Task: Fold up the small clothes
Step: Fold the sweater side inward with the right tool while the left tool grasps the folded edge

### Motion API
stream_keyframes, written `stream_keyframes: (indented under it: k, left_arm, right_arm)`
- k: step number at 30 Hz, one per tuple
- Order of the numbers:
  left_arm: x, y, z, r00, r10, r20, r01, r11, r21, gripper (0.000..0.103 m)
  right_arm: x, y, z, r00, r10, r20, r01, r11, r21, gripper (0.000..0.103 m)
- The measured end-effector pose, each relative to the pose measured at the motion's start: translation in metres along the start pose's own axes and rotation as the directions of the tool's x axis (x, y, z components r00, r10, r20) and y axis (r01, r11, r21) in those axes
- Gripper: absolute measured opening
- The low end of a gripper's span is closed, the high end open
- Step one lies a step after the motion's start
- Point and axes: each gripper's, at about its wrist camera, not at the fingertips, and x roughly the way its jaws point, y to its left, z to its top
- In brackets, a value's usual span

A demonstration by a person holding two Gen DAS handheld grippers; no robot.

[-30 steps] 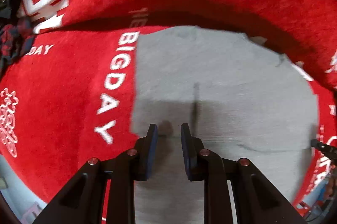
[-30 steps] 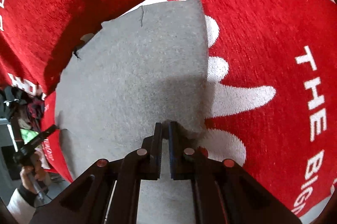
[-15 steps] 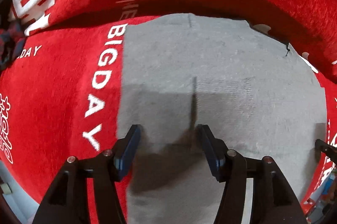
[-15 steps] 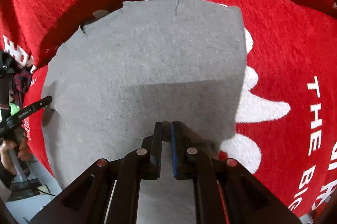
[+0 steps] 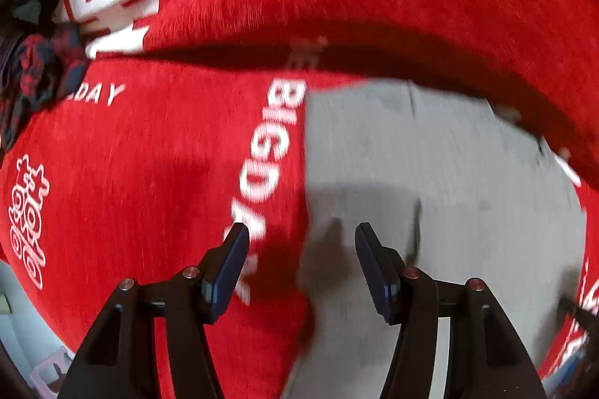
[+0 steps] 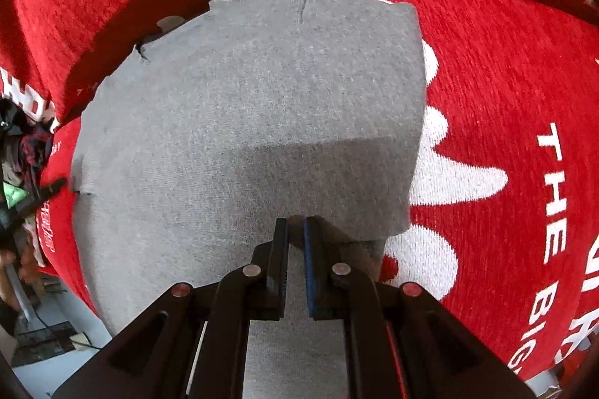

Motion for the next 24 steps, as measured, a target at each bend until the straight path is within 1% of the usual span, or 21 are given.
stream_keyframes:
  k: [1,3,5,6,9,10,13,14,15,16,17,18,19,21,22,24]
  left_arm:
    - [0.008,0.001,0.005,1.000,-0.012,-0.005,0.012,1.000,-0.005,0.061]
    - [0.027,0.006,0.020,0.997,-0.074,-0.036,0.073,0.997,-0.039,0.061]
    - [0.040,0.016,0.035,0.986,-0.162,-0.040,0.157,0.982,-0.103,0.061]
    - [0.045,0.022,0.040,0.982,-0.187,-0.037,0.181,0.975,-0.132,0.061]
    - [0.061,0.034,0.050,0.969,-0.241,-0.050,0.228,0.957,-0.179,0.061]
    - [0.068,0.037,0.052,0.962,-0.264,-0.062,0.249,0.950,-0.187,0.061]
    - [0.068,0.036,0.058,0.960,-0.276,-0.041,0.268,0.952,-0.146,0.061]
    - [0.067,0.033,0.058,0.958,-0.285,-0.037,0.279,0.953,-0.122,0.054]
    - [0.065,0.028,0.058,0.955,-0.294,-0.033,0.290,0.953,-0.092,0.021]
    - [0.061,0.021,0.057,0.960,-0.280,-0.034,0.278,0.960,-0.039,0.014]
    - [0.056,0.016,0.056,0.968,-0.250,-0.012,0.250,0.968,-0.009,0.010]
    - [0.048,0.012,0.055,0.974,-0.225,0.016,0.225,0.974,0.020,0.009]
    - [0.039,0.012,0.054,0.976,-0.210,0.050,0.208,0.978,0.032,0.009]
    - [0.029,0.017,0.051,0.974,-0.209,0.089,0.207,0.978,0.032,0.009]
    - [0.032,0.021,0.049,0.974,-0.211,0.079,0.209,0.977,0.032,0.009]
    - [0.043,0.025,0.046,0.982,-0.183,0.046,0.181,0.983,0.043,0.009]
  right_arm:
    - [0.000,0.001,0.000,1.000,-0.002,0.000,0.002,1.000,0.000,0.008]
    - [0.001,0.001,0.000,1.000,-0.003,0.002,0.003,1.000,0.003,0.008]
    - [0.000,0.001,-0.001,1.000,-0.003,0.002,0.003,1.000,0.006,0.008]
    - [0.000,0.002,-0.002,1.000,-0.004,0.002,0.004,1.000,0.006,0.008]
    - [0.001,0.003,-0.001,1.000,-0.009,0.002,0.008,1.000,0.008,0.008]
    - [0.001,0.003,-0.001,1.000,-0.009,0.004,0.009,1.000,0.009,0.008]
    - [0.001,0.002,-0.001,1.000,-0.007,0.008,0.007,1.000,0.012,0.008]
    - [0.001,0.002,-0.001,1.000,-0.007,0.010,0.007,1.000,0.014,0.008]
    - [0.000,0.002,-0.002,1.000,-0.008,0.012,0.008,1.000,0.017,0.008]
    - [0.000,0.002,-0.002,1.000,-0.011,0.014,0.011,1.000,0.021,0.008]
    - [0.001,0.002,-0.003,1.000,-0.016,0.016,0.015,1.000,0.023,0.008]
    - [0.001,0.003,-0.003,1.000,-0.021,0.017,0.021,0.999,0.026,0.008]
    - [0.001,0.004,-0.003,1.000,-0.026,0.017,0.025,0.999,0.029,0.008]
    - [0.001,0.006,-0.003,0.999,-0.035,0.013,0.034,0.999,0.029,0.008]
    - [0.002,0.007,-0.002,0.999,-0.039,0.010,0.038,0.999,0.028,0.008]
    - [0.003,0.010,0.000,0.999,-0.047,0.004,0.047,0.999,0.020,0.008]
